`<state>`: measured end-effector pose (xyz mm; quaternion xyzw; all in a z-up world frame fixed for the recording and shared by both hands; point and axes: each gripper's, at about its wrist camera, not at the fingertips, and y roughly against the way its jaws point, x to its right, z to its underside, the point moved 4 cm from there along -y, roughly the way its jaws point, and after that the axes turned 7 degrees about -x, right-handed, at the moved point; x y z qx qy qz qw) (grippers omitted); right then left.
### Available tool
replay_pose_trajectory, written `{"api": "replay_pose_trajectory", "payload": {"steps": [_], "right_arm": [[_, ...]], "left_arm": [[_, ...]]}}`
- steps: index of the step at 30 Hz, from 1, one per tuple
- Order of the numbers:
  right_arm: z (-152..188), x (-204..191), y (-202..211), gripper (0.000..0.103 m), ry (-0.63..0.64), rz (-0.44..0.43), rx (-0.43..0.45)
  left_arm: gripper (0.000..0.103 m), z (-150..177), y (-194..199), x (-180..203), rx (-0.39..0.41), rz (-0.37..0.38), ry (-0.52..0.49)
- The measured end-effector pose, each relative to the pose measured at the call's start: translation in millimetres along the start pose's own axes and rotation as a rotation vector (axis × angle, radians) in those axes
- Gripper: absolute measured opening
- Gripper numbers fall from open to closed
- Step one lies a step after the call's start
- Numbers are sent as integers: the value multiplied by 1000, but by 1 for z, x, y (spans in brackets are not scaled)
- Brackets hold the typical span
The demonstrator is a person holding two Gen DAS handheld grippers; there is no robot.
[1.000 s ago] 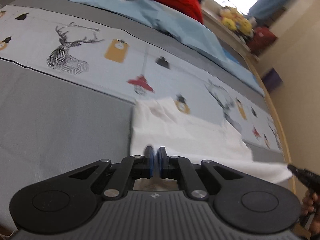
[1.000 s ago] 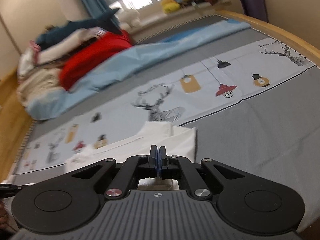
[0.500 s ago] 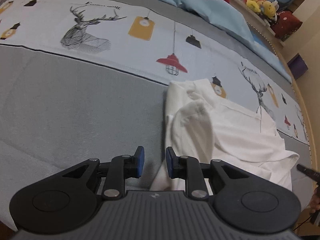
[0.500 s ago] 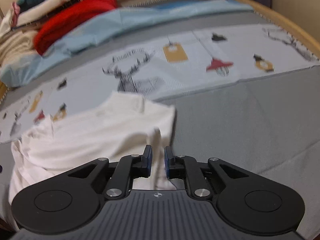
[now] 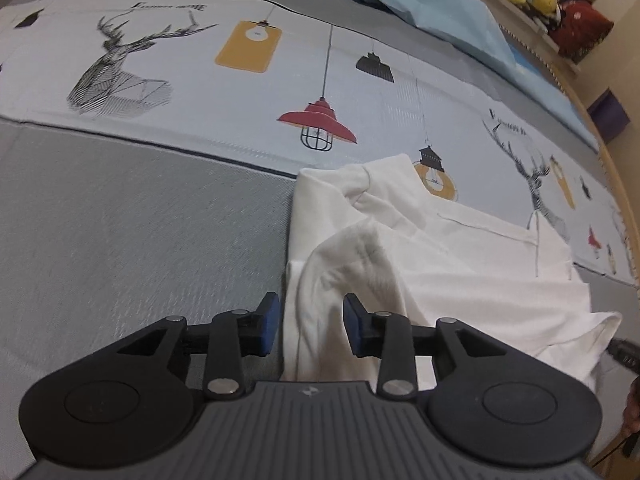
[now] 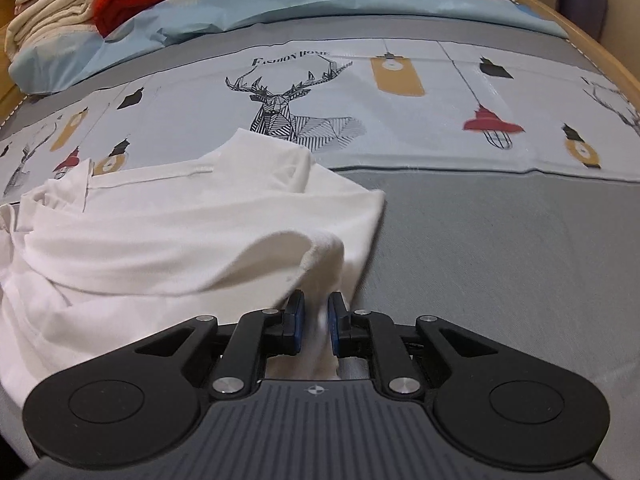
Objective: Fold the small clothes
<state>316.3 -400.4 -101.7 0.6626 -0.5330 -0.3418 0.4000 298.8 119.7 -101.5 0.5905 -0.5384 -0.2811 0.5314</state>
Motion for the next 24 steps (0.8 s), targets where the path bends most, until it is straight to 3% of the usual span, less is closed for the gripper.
{"api": "replay_pose_trajectory", "payload": {"steps": [7,13,14,17,20,21,24], "right_arm": [[-25,-4,-11,20,0,-24,48],[-39,-13,-22,22,35,-65,62],[-40,-14,-24,22,43,-72,60],[-43,-18,-28,22,77,-80,51],[-45,-21,-31,18,105,-104,34],[-45,-22,-31,7,114,-109,29],[-53,-19,-24,5,95,-113,59]], "left_arm": [[52,-19,-16,14,35,-11,-60],[53,-26,-25,26,35,-32,-137],[51,-25,-25,27,34,-38,-155],[22,-24,-25,30,29,-85,-218],[7,-25,-17,29,50,-103,-253],[5,-26,-13,28,60,-93,-258],[4,-32,0,24,102,-82,-255]]}}
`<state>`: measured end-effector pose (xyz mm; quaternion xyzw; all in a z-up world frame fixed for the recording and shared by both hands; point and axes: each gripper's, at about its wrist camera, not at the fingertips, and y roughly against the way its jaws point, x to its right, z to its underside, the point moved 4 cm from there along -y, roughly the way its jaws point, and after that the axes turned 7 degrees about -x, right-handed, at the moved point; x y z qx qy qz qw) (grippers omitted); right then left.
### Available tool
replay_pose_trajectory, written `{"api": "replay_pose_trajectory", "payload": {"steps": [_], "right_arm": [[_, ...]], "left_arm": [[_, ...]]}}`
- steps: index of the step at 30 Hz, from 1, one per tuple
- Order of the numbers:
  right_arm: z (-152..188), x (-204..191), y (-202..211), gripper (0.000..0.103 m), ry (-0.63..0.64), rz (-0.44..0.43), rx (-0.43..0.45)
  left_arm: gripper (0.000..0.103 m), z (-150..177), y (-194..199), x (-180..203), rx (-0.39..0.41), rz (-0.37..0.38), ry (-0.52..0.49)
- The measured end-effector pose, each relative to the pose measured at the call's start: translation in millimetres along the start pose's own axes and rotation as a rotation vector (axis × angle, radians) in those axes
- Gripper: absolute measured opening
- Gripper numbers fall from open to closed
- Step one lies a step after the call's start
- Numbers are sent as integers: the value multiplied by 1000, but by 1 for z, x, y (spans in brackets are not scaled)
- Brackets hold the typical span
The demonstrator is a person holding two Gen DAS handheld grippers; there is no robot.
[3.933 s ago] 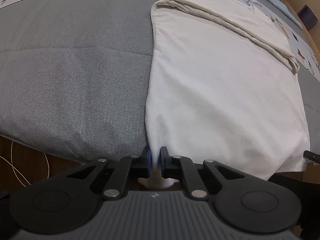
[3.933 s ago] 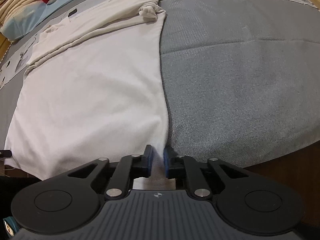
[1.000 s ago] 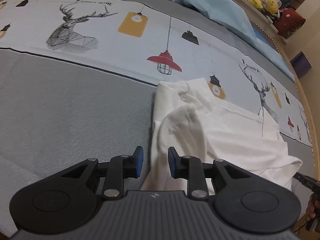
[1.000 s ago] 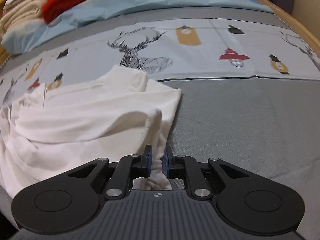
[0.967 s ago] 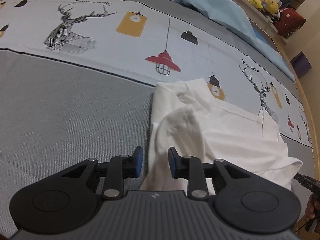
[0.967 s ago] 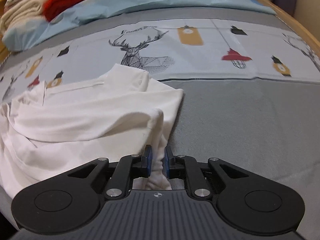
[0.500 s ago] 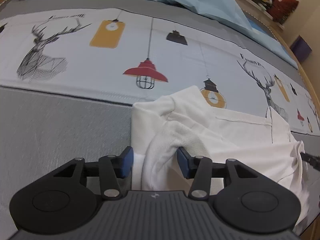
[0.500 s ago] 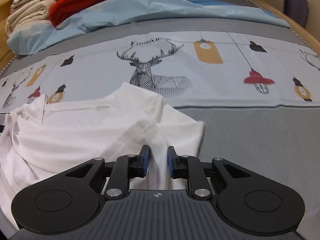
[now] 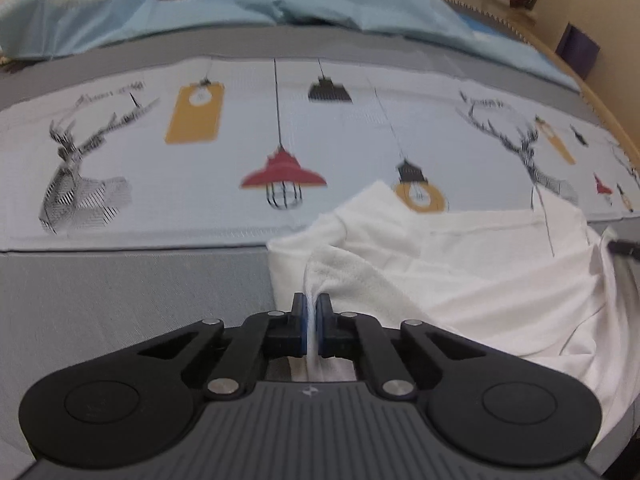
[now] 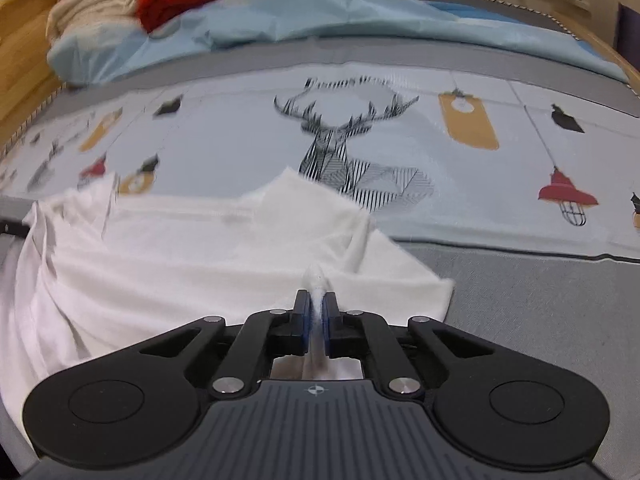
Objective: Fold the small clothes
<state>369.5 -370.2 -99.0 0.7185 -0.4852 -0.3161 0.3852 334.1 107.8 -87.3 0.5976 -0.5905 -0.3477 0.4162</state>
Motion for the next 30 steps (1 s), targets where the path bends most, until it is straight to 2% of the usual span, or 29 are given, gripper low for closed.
{"api": "replay_pose_trajectory", "payload": {"steps": [2,4,6,8,10,13,14,15,17,18,20,23,25,27,30], "right_arm": [[-12,10,17,5,-84,-14,97],[-22,29,35,5,-251,-62,220],[-27,40,41,5,-339,-42,288],[-29,42,36,5,-349,25,292],[-32,41,30,5,-366,56,299],[-39,40,32,5,-392,91,364],[-41,39,32,5,-405,102,385],[-43,40,30,6,-422,123,397],[-44,47,16,9,-465,181,345],[-41,52,5,15,-497,235,285],[-34,62,-7,15,-548,283,200],[-30,65,-15,19,-550,202,143],[-30,61,-17,31,-502,161,115],[-27,57,-18,38,-460,151,93],[-21,55,-24,38,-434,151,41]], "left_arm": [[4,-7,9,-9,59,-1,54],[4,-14,15,-19,108,2,122],[4,-17,15,-25,119,-15,152],[4,-19,15,-27,126,-3,175],[4,-22,19,-28,156,2,187],[5,-29,23,-31,220,10,213],[9,-31,21,-34,229,15,234],[19,-32,18,-39,222,3,265],[31,-30,6,-51,158,2,329],[31,-28,3,-57,132,23,367],[31,-25,3,-62,121,58,395],[31,-25,-2,-58,87,95,348],[33,-23,-10,-51,51,118,325],[36,-24,-15,-41,47,112,283],[45,-27,-23,-28,63,96,227]]}}
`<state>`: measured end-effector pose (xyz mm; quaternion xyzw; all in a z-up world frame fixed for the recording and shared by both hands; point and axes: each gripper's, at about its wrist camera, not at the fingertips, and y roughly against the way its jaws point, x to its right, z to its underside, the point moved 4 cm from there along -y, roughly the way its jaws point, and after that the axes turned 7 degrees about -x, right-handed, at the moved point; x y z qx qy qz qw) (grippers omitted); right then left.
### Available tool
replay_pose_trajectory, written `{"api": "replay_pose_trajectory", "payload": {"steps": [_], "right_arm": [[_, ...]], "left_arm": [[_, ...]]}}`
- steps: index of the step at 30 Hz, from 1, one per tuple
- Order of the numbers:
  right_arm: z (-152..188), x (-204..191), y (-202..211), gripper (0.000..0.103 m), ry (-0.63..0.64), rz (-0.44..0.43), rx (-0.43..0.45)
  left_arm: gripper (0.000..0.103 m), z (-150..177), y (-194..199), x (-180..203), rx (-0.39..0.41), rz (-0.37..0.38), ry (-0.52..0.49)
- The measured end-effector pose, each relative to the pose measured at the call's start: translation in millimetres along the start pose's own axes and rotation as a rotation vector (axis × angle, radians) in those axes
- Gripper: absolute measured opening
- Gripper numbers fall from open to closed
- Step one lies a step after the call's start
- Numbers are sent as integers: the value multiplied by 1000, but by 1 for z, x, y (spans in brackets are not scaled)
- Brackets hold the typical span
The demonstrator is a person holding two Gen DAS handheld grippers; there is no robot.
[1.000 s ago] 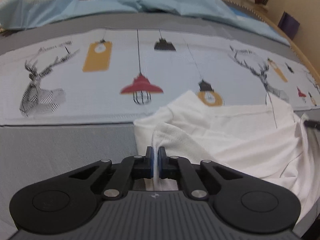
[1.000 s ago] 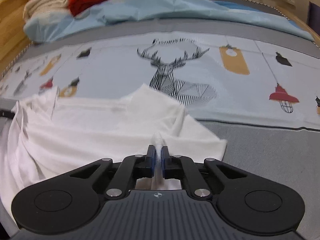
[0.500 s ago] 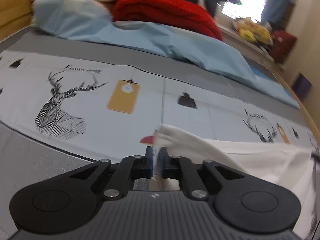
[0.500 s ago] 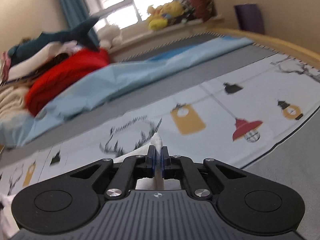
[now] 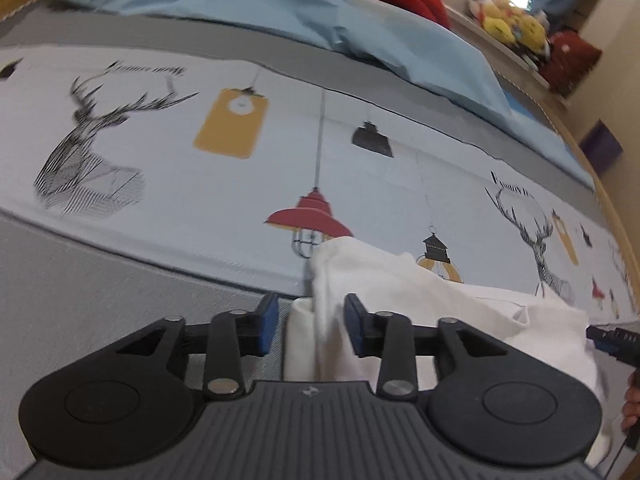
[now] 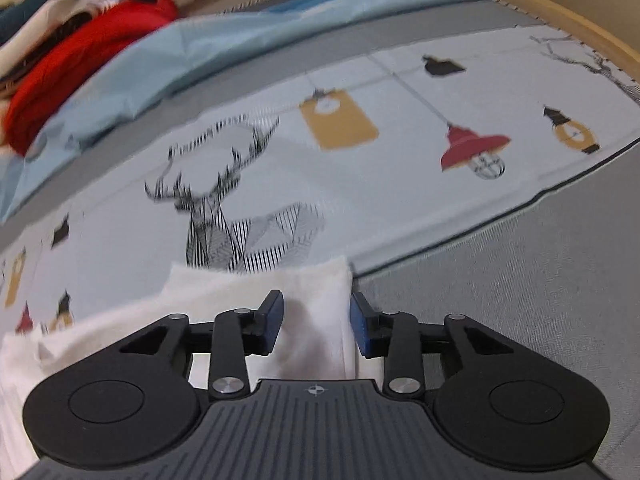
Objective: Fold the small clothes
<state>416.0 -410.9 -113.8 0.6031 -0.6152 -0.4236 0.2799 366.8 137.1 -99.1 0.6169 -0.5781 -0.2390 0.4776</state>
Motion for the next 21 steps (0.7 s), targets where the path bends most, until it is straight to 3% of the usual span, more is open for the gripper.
{"api": "replay_pose_trajectory", "payload": {"steps": [5,7,8,11,15,16,18,19,21], "right_arm": [[6,-5,-6,36,35,11,-17],[5,-10,-7,6,71,18,-8],[5,-13,-6,6,87,24,5],[-4,-19,7,5,95,7,102],[-19,-26,40,5,63,-70,301],[-21,-27,43,5,61,-64,327],[-22,-24,35,8,49,18,320],[-22,-21,27,12,39,62,287],[-20,-13,9,14,7,139,184]], "left_arm": [[52,-5,-21,14,8,-31,-64],[52,-5,-27,17,6,-48,-91],[51,-5,-30,18,7,-50,-100],[5,-7,-36,18,-4,-51,-132],[5,-20,-9,13,200,-102,-74],[5,-20,-10,13,201,-114,-73],[13,-18,-25,11,111,-126,-64],[16,-15,-32,9,54,-150,-55],[30,-13,-31,7,31,-183,-48]]}}
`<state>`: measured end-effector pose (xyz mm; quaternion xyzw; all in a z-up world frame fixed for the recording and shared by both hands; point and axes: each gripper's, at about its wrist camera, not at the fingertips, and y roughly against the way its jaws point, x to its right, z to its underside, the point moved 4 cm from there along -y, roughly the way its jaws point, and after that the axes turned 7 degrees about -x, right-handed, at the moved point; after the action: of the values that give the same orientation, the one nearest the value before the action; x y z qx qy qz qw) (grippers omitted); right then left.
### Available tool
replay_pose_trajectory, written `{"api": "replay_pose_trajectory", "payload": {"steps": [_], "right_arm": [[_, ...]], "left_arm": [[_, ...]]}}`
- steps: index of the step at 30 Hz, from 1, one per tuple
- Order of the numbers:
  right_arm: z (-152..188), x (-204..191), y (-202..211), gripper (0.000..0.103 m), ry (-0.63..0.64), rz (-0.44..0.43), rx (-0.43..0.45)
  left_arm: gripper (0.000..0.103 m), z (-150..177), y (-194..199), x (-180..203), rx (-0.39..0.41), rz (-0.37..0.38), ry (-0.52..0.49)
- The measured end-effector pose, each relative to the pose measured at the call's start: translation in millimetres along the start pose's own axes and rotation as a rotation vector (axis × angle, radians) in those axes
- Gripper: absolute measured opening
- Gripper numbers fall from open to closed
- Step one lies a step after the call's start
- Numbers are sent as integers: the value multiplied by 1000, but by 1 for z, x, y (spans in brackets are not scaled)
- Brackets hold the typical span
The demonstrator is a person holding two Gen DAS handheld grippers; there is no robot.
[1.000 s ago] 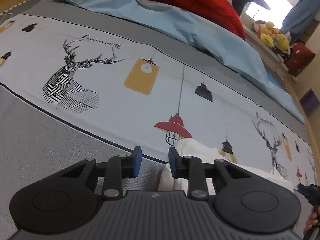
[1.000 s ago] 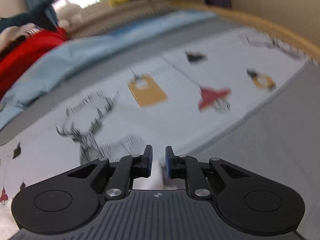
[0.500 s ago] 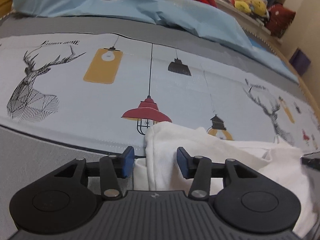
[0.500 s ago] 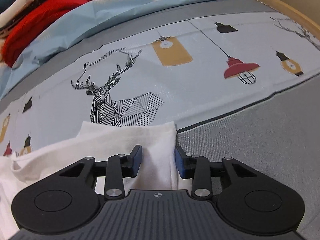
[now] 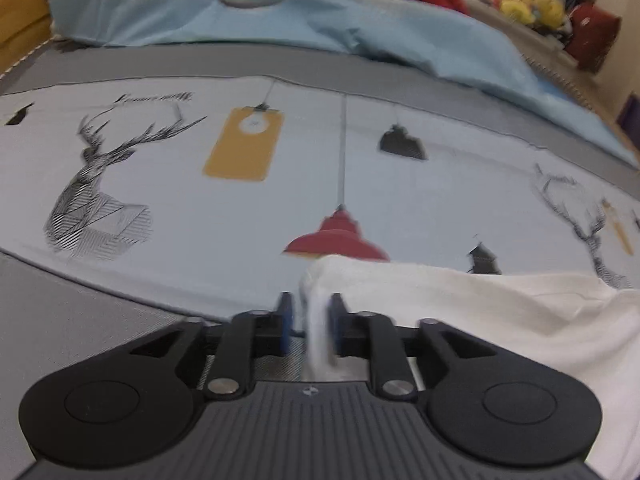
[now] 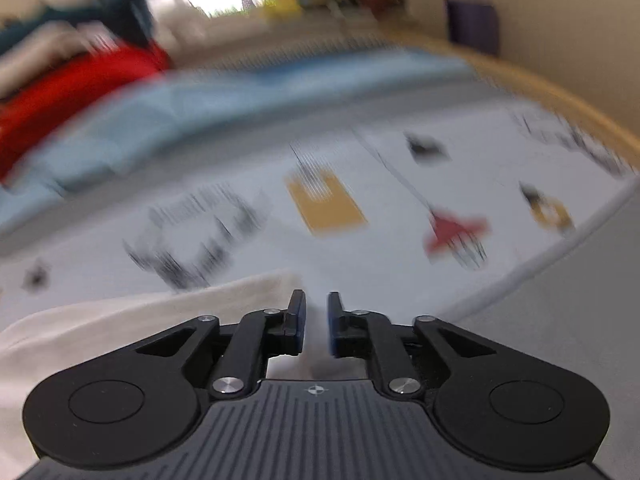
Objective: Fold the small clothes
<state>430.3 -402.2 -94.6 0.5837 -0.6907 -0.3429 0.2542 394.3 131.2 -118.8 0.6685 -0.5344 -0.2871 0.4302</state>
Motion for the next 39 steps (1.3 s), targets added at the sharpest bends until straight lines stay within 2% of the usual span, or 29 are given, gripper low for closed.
{"api": "replay_pose_trajectory", "payload": {"steps": [2,5,7,8,10,11,12,13,14,15,16,19,21,23,25,26,27,28,30,32,33,34,35,36,38,39], "right_arm": [[5,5,-4,15,-20,5,-57],[3,8,12,24,-1,-35,-49],[5,5,26,31,49,-78,-49],[9,4,34,32,78,-120,-70],[21,2,45,41,138,-211,-147],[29,2,48,44,167,-256,-199],[42,2,50,45,211,-296,-270],[56,3,50,45,272,-296,-330],[70,4,49,45,340,-251,-366],[83,8,47,52,407,-180,-399],[94,17,47,56,421,-153,-422],[96,42,58,56,248,-212,-438],[99,50,65,56,211,-224,-437],[108,49,69,56,221,-230,-446],[116,46,72,56,247,-237,-461],[120,45,74,55,261,-236,-464],[122,43,75,43,271,-238,-468],[122,42,78,21,272,-253,-470],[115,42,88,17,256,-301,-451],[103,45,104,16,226,-362,-398],[98,48,111,15,202,-398,-385],[98,51,113,15,195,-405,-387],[103,52,109,15,214,-382,-406],[118,51,99,15,287,-314,-462],[141,48,86,15,396,-237,-544],[141,47,88,16,390,-236,-533]], "left_arm": [[30,-1,12,-1,5,25,3],[30,5,35,5,-10,135,-32],[30,14,48,12,-45,208,-103],[33,21,51,16,-77,243,-139],[37,48,49,24,-213,329,-232],[37,64,42,26,-289,334,-287],[30,83,34,26,-356,288,-354],[26,96,30,24,-375,252,-411],[27,102,35,23,-339,257,-440],[27,102,41,20,-338,264,-416],[27,101,45,16,-343,265,-374],[31,98,58,2,-327,250,-278],[36,102,59,-3,-359,225,-239],[36,110,52,-4,-416,215,-216],[32,120,46,-1,-463,206,-245],[19,122,47,-1,-460,198,-257],[5,121,51,0,-451,206,-255],[4,118,58,0,-434,222,-246],[3,108,77,0,-371,257,-234],[3,105,89,-3,-349,307,-205],[3,111,82,-5,-386,297,-205],[3,122,68,-5,-450,231,-233],[4,135,54,-6,-510,158,-284],[4,143,47,-5,-544,136,-318],[8,135,55,-1,-506,140,-294],[13,128,63,1,-466,147,-282]]}}
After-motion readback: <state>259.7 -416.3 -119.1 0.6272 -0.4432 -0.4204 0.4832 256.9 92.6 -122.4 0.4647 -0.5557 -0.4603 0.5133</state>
